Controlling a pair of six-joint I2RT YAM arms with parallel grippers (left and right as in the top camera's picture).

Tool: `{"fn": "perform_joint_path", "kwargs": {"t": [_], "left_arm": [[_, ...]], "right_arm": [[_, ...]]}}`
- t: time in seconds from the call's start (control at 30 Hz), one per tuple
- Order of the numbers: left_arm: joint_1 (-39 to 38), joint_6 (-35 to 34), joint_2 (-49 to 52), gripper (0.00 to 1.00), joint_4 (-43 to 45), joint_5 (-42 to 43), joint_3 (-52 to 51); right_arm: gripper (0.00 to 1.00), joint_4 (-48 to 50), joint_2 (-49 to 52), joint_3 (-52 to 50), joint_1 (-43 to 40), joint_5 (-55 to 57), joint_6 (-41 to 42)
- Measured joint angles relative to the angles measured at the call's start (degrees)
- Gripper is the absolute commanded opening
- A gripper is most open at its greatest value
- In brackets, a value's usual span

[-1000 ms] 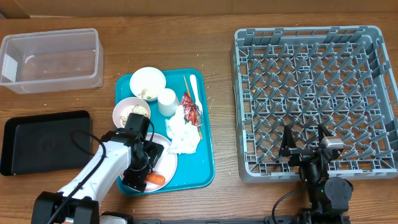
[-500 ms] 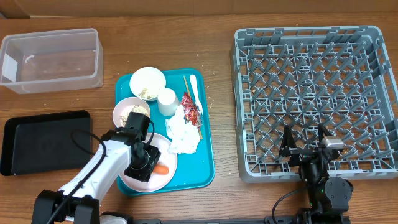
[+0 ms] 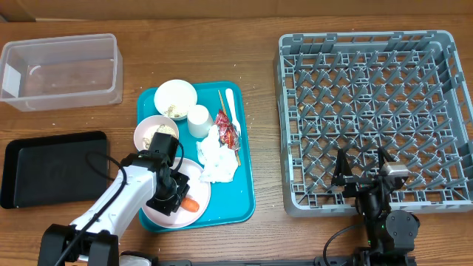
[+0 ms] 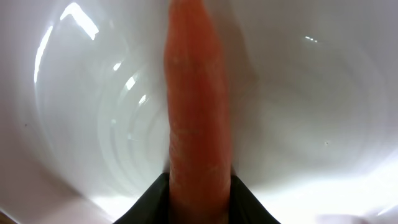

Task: Sort waste into correct bins and load items into the dishwasher rack
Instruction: 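Carry the carrot left and drop it onto the black tray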

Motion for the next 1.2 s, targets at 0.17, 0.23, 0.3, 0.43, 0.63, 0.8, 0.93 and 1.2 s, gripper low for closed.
{"fn": "perform_joint_path", "kwargs": {"t": [0.17,0.23,0.3,0.43,0.63,0.8,0.93,1.2], "left_arm": [[0.0,3.56,0.76,0.04,-2.03,-1.79,1.46],[0.0,4.28,1.38,0.04,-4.81,-3.8,2.8],[0.04,4.81,1.9,0.04,-9.38,-5.75,4.85],[0.2,5.53,1.99,0.04,-16.96,-8.76,12.37],[5.79,8.48,1.99,0.04,-22.53,-12.13,25.86],[18.1,12.28,1.99,0.04,-21.62,-13.18,31.54],[29.66,13.42,2.1,0.04,-19.87,-12.63,31.78],[46.82,15.87,5.4,0.13,-13.33,-10.38,31.78]], "right_arm": [[1.0,-0.04,0.0,0.0,0.0,0.0,0.0],[1.0,-0.04,0.0,0.0,0.0,0.0,0.0],[1.0,-0.02,0.0,0.0,0.0,-0.02,0.0],[1.0,-0.02,0.0,0.0,0.0,0.02,-0.02],[1.0,-0.02,0.0,0.0,0.0,0.0,0.0],[1.0,-0.02,0.0,0.0,0.0,0.02,-0.02],[1.0,-0.02,0.0,0.0,0.0,0.0,-0.02],[1.0,-0.04,0.0,0.0,0.0,-0.02,-0.02]]}}
